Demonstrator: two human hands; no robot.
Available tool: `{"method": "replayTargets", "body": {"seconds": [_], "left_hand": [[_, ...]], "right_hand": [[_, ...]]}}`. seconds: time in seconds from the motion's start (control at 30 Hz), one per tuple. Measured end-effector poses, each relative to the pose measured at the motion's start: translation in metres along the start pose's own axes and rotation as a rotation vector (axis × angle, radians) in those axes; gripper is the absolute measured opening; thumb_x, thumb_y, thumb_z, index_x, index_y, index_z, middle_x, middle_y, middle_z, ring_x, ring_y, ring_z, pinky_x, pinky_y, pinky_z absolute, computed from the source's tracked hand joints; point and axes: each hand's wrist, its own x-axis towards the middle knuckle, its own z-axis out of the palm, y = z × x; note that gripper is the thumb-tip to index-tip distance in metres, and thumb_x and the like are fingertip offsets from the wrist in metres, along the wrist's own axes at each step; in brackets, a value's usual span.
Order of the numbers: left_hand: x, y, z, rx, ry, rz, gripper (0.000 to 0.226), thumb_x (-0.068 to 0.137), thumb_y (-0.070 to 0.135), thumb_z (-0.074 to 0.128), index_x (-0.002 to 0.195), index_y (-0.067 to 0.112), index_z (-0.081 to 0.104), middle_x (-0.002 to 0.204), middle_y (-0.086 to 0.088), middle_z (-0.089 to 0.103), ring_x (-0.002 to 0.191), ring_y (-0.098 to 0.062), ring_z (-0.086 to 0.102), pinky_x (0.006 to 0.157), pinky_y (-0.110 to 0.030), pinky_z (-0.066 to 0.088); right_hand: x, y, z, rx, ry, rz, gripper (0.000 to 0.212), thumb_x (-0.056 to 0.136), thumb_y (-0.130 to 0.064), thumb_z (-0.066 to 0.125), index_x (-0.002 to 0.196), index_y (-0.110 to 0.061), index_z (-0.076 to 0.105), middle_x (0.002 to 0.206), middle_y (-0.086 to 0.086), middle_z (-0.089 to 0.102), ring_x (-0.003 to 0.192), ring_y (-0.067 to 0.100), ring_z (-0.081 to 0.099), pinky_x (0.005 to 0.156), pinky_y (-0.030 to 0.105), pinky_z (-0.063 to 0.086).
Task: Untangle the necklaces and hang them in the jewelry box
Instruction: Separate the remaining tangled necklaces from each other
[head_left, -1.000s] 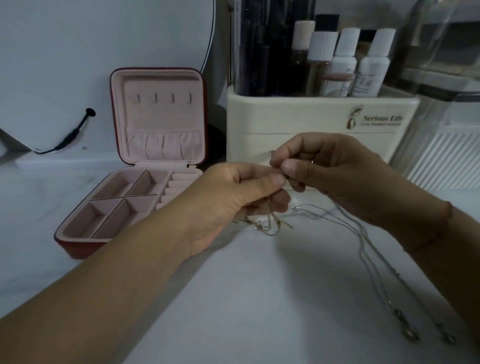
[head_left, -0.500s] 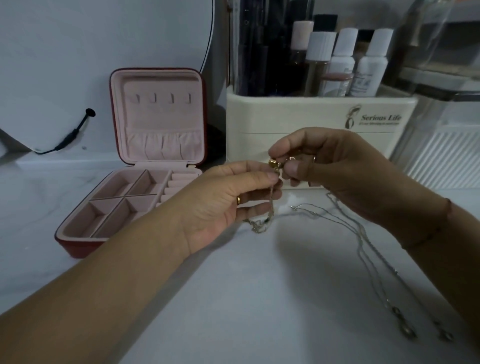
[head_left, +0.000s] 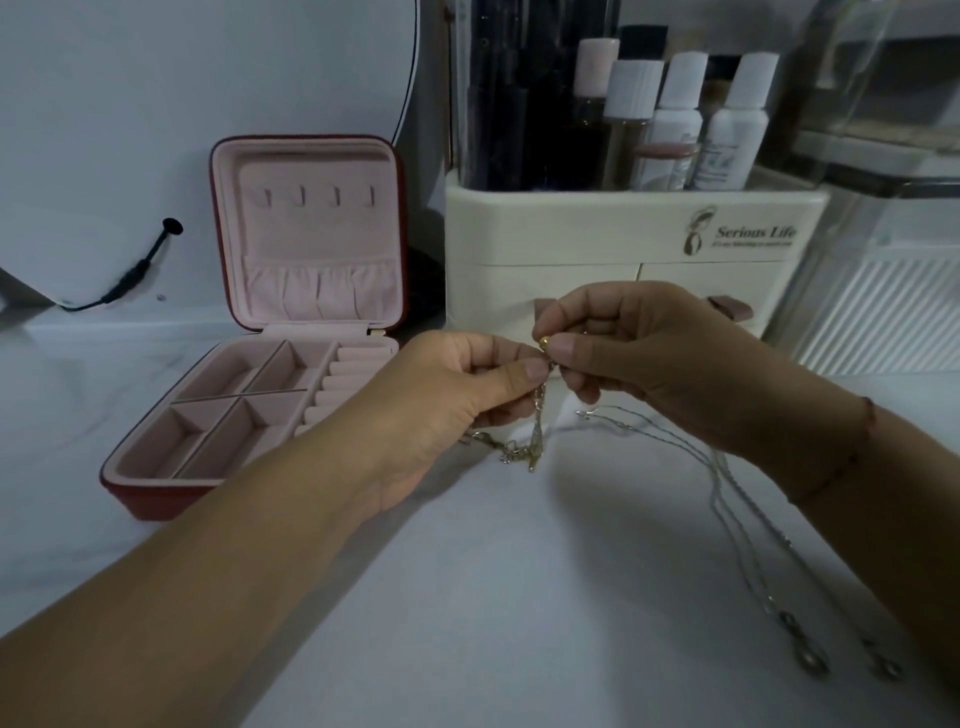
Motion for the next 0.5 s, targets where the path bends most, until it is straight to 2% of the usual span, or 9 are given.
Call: {"method": "replayTargets", "body": {"seconds": [0.1, 0.3, 0.5], "left_hand": [[-0.0001, 0.0001, 0.0007, -0.003, -0.016, 0.009, 0.006, 0.083, 0.009, 0.064, 0.086, 0.007, 0.069, 0.063, 0.003, 0.064, 0.059, -0.003, 0.059, 0.063, -0.015, 0.052], [-0.0012, 0.0009, 0.0013, 0.103, -0.008, 0.026, 0.007, 0.083, 0.005, 0.063, 0.082, 0.011, 0.068, 0.069, 0.002, 0.063, 0.064, -0.006, 0.059, 0.065, -0.015, 0.050], [0.0026, 0.0006, 0.0019, 0.007, -0.054, -0.022, 0.011, 0.072, 0.020, 0.067, 0.073, 0.009, 0.066, 0.066, -0.003, 0.058, 0.064, -0.014, 0.053, 0.070, -0.030, 0.044]], "right_hand": [[0.0011, 0.0020, 0.0015, -0.004, 0.024, -0.017, 0.008, 0.086, -0.002, 0.060, 0.092, -0.005, 0.065, 0.062, 0.002, 0.061, 0.060, 0.013, 0.056, 0.059, 0.022, 0.048], [0.0017, 0.0022, 0.0036, -0.039, 0.046, -0.073, 0.007, 0.085, -0.002, 0.063, 0.089, -0.006, 0.066, 0.060, 0.003, 0.063, 0.059, 0.014, 0.058, 0.058, 0.022, 0.048], [0.0020, 0.0006, 0.0041, -0.065, 0.053, -0.102, 0.007, 0.085, -0.001, 0.063, 0.091, -0.002, 0.065, 0.061, 0.007, 0.062, 0.056, 0.017, 0.055, 0.056, 0.023, 0.047]]}}
